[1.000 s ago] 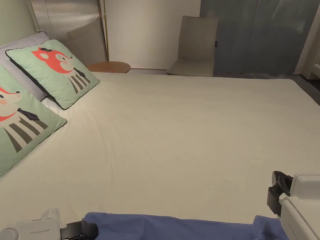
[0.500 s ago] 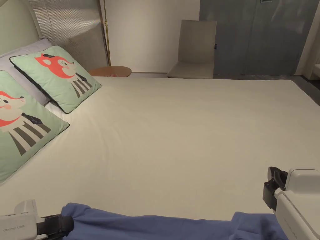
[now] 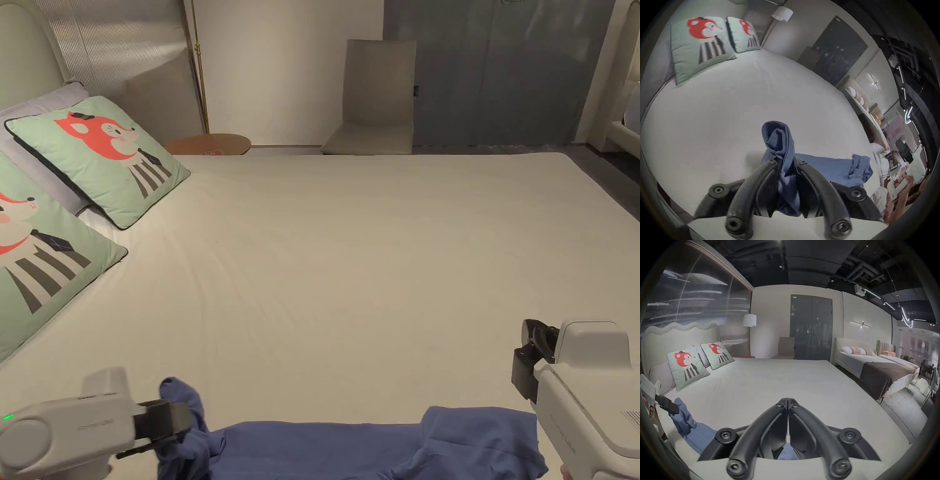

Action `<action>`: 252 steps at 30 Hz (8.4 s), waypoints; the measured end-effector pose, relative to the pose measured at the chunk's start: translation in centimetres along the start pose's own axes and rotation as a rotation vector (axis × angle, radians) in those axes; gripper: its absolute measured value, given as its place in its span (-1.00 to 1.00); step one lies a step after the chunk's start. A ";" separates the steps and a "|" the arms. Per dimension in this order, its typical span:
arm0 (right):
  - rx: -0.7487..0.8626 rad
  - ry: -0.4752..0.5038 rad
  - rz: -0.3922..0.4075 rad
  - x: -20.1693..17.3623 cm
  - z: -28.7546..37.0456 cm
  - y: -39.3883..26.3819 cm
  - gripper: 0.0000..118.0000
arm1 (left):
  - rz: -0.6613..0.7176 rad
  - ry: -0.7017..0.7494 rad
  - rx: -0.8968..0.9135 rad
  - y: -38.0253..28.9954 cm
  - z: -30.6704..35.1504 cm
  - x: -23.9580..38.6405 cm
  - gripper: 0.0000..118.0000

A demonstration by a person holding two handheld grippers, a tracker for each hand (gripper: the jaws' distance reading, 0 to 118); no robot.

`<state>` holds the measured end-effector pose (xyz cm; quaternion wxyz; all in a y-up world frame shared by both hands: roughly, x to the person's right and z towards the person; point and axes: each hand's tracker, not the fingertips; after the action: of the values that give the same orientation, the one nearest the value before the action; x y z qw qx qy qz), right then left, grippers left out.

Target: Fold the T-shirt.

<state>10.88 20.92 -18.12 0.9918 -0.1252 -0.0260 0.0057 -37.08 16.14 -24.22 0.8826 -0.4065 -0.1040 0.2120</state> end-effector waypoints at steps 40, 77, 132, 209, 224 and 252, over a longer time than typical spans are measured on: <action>-0.028 -0.014 -0.017 1.4 1.7 0.2 -0.99 | -0.283 0.178 0.214 -8.5 -5.4 8.5 -1.00; -0.029 -0.044 -0.030 3.7 2.7 0.1 -0.99 | 0.114 -0.386 -0.021 -4.8 -5.2 7.7 -0.33; -0.051 0.026 -0.029 1.8 2.2 -0.1 -0.99 | -0.179 -0.044 -0.139 -1.8 -2.6 9.7 -0.87; 0.121 -0.004 -0.061 3.8 6.9 2.3 -0.99 | -0.575 0.003 0.562 -5.9 -1.8 23.1 -1.00; 0.199 0.029 -0.005 -0.6 6.4 3.9 -0.99 | -0.486 0.179 0.749 -1.3 4.3 14.9 -1.00; -0.455 0.202 0.041 -7.9 -4.4 -11.2 -0.99 | -0.423 0.154 0.643 -2.1 3.1 12.0 -1.00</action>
<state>3.31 8.83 -19.99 0.9352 -0.3458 0.0753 0.0071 -26.89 22.50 -20.52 0.9944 -0.0935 -0.0472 0.0162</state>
